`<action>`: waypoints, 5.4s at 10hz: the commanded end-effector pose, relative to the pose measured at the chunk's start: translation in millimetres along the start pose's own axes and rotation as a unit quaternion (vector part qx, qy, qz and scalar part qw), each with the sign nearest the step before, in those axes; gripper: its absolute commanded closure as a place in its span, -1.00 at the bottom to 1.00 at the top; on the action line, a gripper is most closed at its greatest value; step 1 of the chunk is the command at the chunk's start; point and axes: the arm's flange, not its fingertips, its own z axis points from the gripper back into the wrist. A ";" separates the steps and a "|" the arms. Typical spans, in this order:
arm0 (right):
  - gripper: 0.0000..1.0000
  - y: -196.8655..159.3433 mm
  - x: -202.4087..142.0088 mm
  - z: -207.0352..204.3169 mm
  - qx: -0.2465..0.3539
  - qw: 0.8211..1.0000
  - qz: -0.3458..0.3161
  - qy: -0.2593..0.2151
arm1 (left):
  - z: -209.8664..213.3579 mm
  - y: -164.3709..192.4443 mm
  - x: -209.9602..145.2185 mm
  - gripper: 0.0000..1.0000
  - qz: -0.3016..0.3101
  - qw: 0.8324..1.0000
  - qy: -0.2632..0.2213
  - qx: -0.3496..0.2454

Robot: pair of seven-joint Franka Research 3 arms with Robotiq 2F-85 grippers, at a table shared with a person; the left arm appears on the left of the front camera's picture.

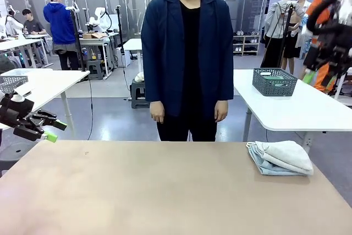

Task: Fold the towels and place them in the basket.
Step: Stack the folded Towel with hook on the right side of the table.

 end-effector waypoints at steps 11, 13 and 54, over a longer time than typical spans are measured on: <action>-0.37 55.6 -118.6 70.9 -0.014 0.999 0.039 0.022 | 1.2 -1.2 1.1 -0.69 -0.005 1.000 0.002 -0.002; -0.37 55.6 -118.6 70.9 -0.014 0.999 0.039 0.022 | 1.2 -1.2 1.1 -0.69 -0.005 1.000 0.002 -0.002; -0.37 56.3 -196.5 148.2 0.026 0.945 -0.003 -0.325 | 121.1 -18.0 32.7 -0.69 0.039 0.992 -0.022 0.117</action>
